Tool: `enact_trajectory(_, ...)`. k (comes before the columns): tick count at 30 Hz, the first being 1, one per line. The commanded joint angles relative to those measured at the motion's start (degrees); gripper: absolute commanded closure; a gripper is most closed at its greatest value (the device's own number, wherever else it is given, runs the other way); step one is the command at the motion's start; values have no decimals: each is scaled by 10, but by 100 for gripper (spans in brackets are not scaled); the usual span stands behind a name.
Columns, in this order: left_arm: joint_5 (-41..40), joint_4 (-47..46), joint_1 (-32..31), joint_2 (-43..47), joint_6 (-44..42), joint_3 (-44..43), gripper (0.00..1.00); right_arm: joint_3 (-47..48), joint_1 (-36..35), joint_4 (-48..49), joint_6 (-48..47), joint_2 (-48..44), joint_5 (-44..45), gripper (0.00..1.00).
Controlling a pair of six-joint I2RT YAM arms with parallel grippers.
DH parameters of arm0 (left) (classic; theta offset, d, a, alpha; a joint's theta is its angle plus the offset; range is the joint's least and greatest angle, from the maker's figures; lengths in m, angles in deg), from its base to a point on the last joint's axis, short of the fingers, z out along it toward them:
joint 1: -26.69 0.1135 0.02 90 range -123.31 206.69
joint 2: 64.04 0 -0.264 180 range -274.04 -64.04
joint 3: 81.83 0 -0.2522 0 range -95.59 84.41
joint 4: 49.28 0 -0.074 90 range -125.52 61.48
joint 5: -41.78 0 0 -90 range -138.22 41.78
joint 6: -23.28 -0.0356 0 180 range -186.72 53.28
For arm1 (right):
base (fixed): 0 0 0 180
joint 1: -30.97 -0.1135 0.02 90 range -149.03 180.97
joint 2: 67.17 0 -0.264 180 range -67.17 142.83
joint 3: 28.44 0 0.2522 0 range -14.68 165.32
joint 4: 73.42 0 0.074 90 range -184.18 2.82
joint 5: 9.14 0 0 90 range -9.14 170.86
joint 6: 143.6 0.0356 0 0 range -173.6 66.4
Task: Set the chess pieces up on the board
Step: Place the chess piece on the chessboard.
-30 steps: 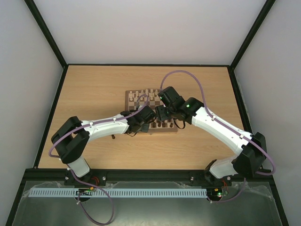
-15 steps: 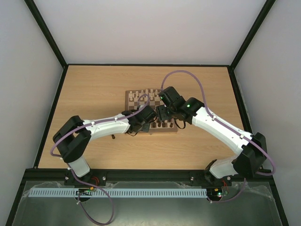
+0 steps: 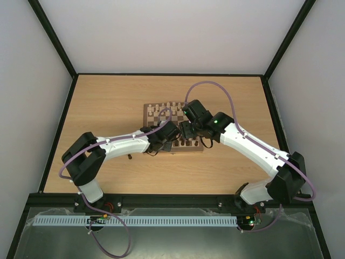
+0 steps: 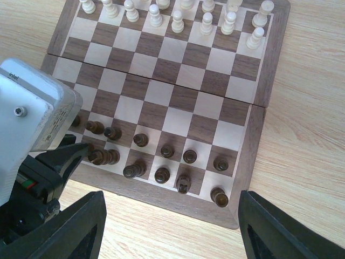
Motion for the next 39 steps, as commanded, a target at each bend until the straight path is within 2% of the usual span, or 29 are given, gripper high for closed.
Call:
enact_trajectory(1,-4,-32,-11,-10,3,-23,83,-8,-13,5,-4,-7,-38,32)
enact_trajectory(5,-5,-29,-11,-1,3,-23,79,-7,-13,6,-5,-5,-39,32)
enact_trajectory(8,-5,-25,-11,4,6,-23,73,-8,-13,6,-4,-4,-39,32)
enact_trajectory(18,-25,14,-20,59,23,-23,69,-7,-13,6,-4,-3,-40,32)
enact_trajectory(21,-43,36,-24,95,34,-21,58,-6,-14,6,-4,-5,-41,32)
enact_trajectory(27,-111,81,-17,183,60,7,23,-4,-13,7,-6,-6,-45,29)
enact_trajectory(30,-106,87,20,227,72,38,2,1,-13,6,-6,-2,-50,28)
enact_trajectory(34,-70,75,97,279,82,97,1,4,-13,5,-6,3,-57,28)
enact_trajectory(39,26,20,201,317,80,173,1,5,-13,5,-6,7,-66,28)
